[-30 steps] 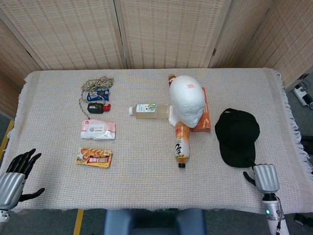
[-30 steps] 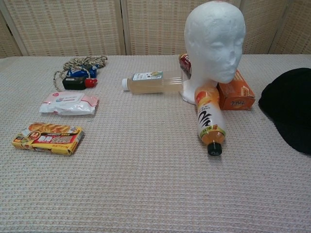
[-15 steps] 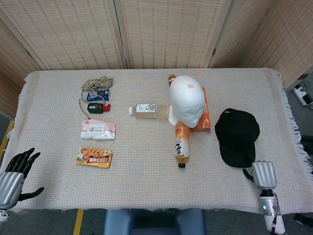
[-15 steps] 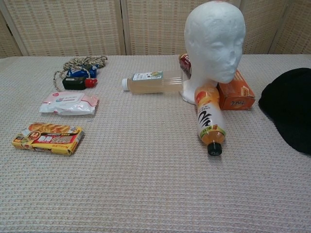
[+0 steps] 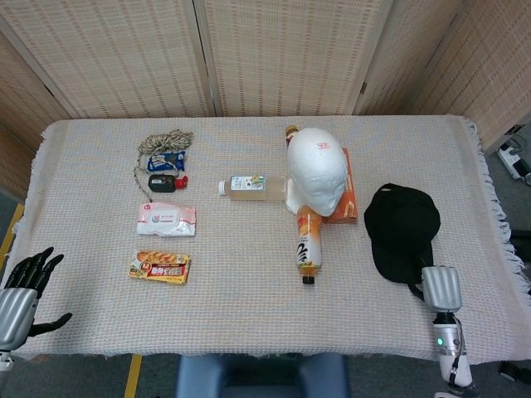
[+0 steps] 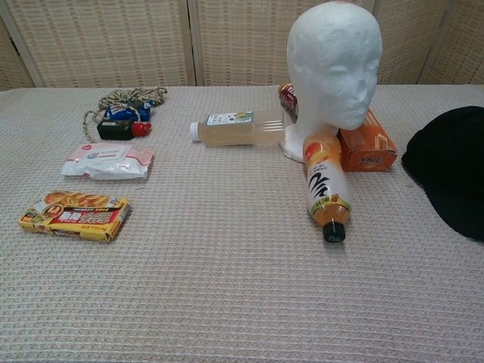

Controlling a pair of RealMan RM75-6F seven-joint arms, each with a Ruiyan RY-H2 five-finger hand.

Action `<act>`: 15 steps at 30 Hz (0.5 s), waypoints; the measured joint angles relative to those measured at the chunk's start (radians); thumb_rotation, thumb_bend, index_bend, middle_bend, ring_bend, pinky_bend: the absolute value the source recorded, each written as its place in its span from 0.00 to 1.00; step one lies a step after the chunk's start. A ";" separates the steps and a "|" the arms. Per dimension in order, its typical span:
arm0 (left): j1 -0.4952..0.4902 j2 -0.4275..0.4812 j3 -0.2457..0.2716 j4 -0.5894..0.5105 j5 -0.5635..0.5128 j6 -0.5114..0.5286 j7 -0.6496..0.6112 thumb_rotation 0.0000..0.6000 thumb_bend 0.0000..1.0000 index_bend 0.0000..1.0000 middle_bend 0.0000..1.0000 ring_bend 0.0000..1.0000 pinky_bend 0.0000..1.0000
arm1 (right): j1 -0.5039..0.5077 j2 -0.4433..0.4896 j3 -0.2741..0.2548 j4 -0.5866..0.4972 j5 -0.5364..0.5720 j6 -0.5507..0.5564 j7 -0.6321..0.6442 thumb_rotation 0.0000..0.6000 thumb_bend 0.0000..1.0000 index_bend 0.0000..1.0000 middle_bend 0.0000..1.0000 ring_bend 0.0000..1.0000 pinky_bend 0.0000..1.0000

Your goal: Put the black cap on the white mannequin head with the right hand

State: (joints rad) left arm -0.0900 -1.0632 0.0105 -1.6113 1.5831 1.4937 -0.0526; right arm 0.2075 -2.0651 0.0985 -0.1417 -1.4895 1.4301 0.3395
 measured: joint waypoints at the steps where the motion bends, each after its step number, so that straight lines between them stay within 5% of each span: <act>1: 0.000 -0.001 -0.002 0.000 -0.002 0.001 0.001 1.00 0.10 0.12 0.00 0.00 0.12 | 0.003 -0.003 0.002 0.001 0.003 -0.003 0.001 1.00 0.21 0.40 1.00 1.00 1.00; 15: 0.005 -0.004 -0.012 0.004 -0.005 0.019 -0.013 1.00 0.10 0.13 0.00 0.00 0.12 | 0.049 -0.006 0.053 -0.006 0.052 0.024 0.047 1.00 0.24 0.43 1.00 1.00 1.00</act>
State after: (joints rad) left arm -0.0847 -1.0677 -0.0013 -1.6073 1.5778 1.5128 -0.0652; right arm 0.2567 -2.0711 0.1514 -0.1475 -1.4371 1.4541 0.3863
